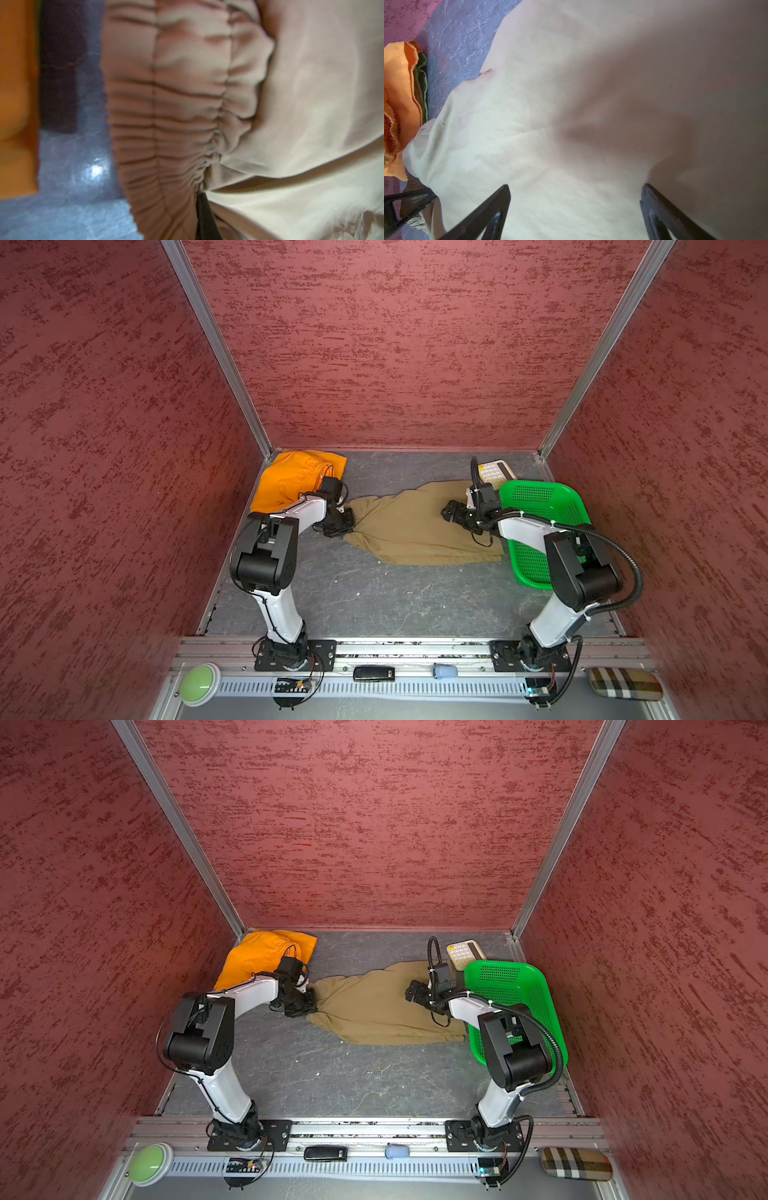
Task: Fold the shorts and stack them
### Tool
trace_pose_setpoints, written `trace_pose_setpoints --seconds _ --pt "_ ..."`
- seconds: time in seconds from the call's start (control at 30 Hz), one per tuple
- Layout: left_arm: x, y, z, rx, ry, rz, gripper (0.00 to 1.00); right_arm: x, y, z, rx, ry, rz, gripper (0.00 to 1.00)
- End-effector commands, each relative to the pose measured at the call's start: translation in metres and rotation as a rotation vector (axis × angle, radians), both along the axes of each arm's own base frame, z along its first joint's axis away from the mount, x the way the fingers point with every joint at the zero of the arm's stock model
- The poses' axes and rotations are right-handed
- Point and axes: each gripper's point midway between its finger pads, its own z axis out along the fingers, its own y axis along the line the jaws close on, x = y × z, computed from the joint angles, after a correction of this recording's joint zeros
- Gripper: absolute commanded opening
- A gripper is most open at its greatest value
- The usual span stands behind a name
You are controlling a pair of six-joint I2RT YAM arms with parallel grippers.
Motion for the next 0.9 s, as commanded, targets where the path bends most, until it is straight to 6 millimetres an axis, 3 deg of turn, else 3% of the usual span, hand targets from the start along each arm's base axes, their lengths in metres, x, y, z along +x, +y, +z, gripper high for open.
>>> trace_pose_setpoints --seconds 0.0,0.27,0.37,0.47,0.6,0.77,0.87 --pt "-0.01 0.01 0.011 0.053 0.035 -0.03 0.0 0.002 -0.001 0.014 0.014 -0.04 -0.004 0.99" --pt "0.003 0.029 0.066 0.186 -0.019 -0.083 0.0 0.004 -0.005 0.028 0.001 -0.06 -0.015 0.99" --pt "0.005 0.032 0.083 0.229 -0.031 -0.099 0.0 0.011 0.005 0.045 0.073 -0.092 -0.01 0.99" --pt "0.007 0.028 0.097 0.256 -0.051 -0.114 0.0 0.022 0.031 0.069 0.234 -0.145 -0.011 0.99" --pt "0.013 0.019 0.108 0.291 -0.082 -0.138 0.0 0.042 0.083 0.09 0.411 -0.183 0.011 0.99" --pt "0.021 0.007 0.121 0.341 -0.112 -0.18 0.0 0.073 0.151 0.099 0.53 -0.179 0.066 0.99" --pt "0.025 0.004 0.134 0.355 -0.143 -0.189 0.0 0.091 0.17 0.09 0.59 -0.16 0.046 0.99"
